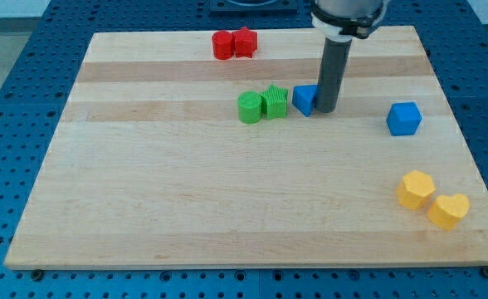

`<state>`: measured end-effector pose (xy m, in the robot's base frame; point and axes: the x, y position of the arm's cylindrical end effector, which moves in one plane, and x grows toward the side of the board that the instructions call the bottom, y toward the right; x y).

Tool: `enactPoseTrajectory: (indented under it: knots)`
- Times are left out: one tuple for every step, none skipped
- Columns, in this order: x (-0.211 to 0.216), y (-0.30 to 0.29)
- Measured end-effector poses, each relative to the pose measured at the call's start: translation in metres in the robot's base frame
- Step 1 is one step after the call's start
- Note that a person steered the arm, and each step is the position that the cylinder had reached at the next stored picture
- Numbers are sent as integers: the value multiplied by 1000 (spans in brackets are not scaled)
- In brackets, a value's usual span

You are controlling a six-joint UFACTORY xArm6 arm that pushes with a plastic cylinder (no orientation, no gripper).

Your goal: Slide the blue cube towards left

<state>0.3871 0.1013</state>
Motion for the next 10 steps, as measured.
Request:
enactPoseTrajectory:
  knots:
    - [5,-10]
    - [9,-12]
    - [11,-12]
    - [34,-8]
    - [67,5]
    - [73,49]
    - [73,106]
    - [71,155]
    - [57,171]
    - [44,163]
